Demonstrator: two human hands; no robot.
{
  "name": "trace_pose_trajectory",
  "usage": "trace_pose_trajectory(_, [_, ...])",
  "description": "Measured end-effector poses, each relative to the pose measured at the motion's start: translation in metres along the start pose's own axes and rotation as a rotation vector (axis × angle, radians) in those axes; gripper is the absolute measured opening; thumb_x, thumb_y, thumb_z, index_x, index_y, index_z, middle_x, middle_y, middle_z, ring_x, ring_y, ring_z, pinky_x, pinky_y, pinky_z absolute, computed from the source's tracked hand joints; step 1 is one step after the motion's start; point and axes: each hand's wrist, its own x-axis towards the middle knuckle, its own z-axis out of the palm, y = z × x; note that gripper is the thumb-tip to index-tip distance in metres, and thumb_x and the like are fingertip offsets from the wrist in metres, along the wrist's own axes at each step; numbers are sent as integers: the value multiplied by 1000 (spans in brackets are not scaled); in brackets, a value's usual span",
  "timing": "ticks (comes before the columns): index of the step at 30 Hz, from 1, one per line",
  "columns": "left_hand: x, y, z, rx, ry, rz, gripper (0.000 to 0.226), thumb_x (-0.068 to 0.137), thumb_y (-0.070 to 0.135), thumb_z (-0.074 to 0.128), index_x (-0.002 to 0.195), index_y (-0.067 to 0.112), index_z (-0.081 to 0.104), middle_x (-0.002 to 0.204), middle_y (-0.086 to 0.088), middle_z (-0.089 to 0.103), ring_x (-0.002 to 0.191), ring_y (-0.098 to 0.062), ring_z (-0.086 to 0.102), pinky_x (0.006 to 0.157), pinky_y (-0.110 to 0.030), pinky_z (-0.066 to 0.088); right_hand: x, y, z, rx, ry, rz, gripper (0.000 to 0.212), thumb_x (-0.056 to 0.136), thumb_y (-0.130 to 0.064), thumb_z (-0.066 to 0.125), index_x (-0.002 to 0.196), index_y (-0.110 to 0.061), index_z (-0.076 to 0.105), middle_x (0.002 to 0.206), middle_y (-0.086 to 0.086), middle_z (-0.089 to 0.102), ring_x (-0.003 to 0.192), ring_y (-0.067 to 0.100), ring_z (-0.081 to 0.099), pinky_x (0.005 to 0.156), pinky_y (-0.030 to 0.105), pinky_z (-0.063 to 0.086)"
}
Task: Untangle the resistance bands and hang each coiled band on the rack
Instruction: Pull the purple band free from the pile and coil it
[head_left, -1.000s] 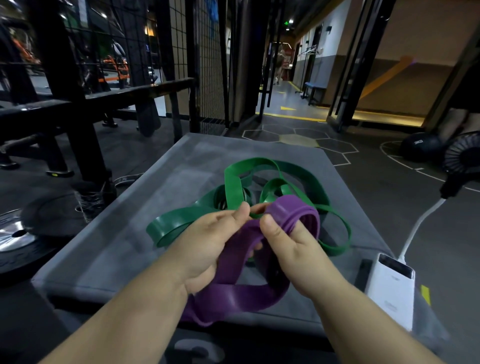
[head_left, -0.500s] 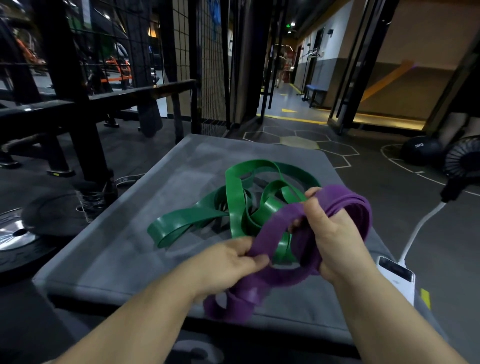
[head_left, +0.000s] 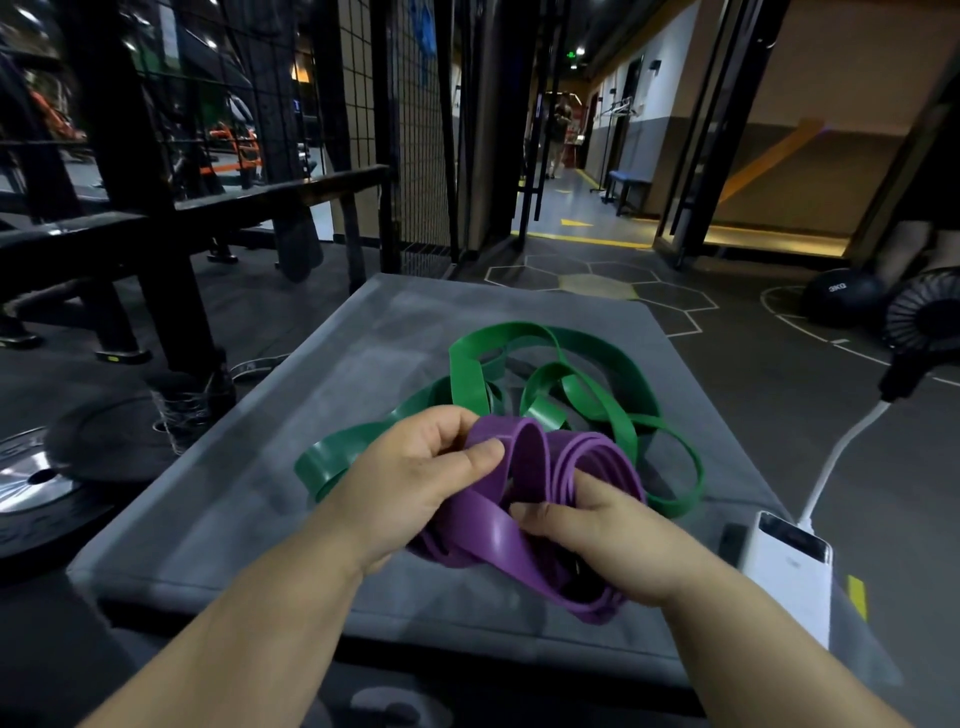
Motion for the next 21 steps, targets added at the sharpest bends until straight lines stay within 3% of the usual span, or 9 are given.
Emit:
trace_pose_trajectory(4, [0,2,0,46,-42,-47,22,82,36,57,86,17,67,81,-10,66,74,-22,59,73,-39,47,-1,-2,-1,4,-68,30,43,69,-27,68,102,-1,67,107,19,70,100,30,67,100,44,47])
trace_pose_trajectory(6, [0,0,0,174,-21,-34,20,84,41,53,87,26,64,81,-10,66,73,-21,59,77,-45,49,0,-4,-1,-11,-86,31,44,66,-26,69,99,3,66,95,20,71,87,27,64,89,44,50])
trace_pose_trajectory(8, [1,0,1,307,2,-12,14,93,40,50,93,30,60,84,-9,68,75,-22,62,84,-49,49,0,-4,-1,-15,-119,46,48,61,-31,69,89,8,60,80,15,60,76,24,54,75,41,44])
trace_pose_trajectory(12, [0,0,4,439,73,43,12,100,30,42,110,35,46,95,0,67,88,-16,63,85,-32,49,-5,-7,1,7,-142,93,9,61,-24,68,68,-20,64,68,-2,60,67,13,55,68,28,42])
trace_pose_trajectory(14, [-2,-2,7,468,84,72,12,101,29,39,107,37,47,93,2,65,85,-10,60,80,-23,46,-7,-8,4,66,-180,54,6,65,-24,73,71,-23,71,73,-5,67,70,10,62,69,25,47])
trace_pose_trajectory(16, [-2,-5,12,498,72,124,12,101,32,37,100,36,49,79,5,61,72,-5,55,71,-23,45,-8,-9,7,121,-175,31,2,76,-27,75,76,-25,75,77,-6,72,73,6,66,69,20,49])
trace_pose_trajectory(18, [-2,-7,12,539,41,175,19,96,50,34,97,34,45,65,12,53,61,-3,49,59,-20,40,-8,-8,6,117,-153,44,14,81,-36,74,80,-22,73,76,-6,72,71,5,67,68,19,49])
trace_pose_trajectory(21, [1,-12,9,623,-20,220,35,88,70,33,94,37,40,69,15,51,64,-2,49,63,-26,43,-7,-8,5,50,-181,21,19,79,-38,70,91,-23,72,87,-4,74,81,8,68,75,23,50])
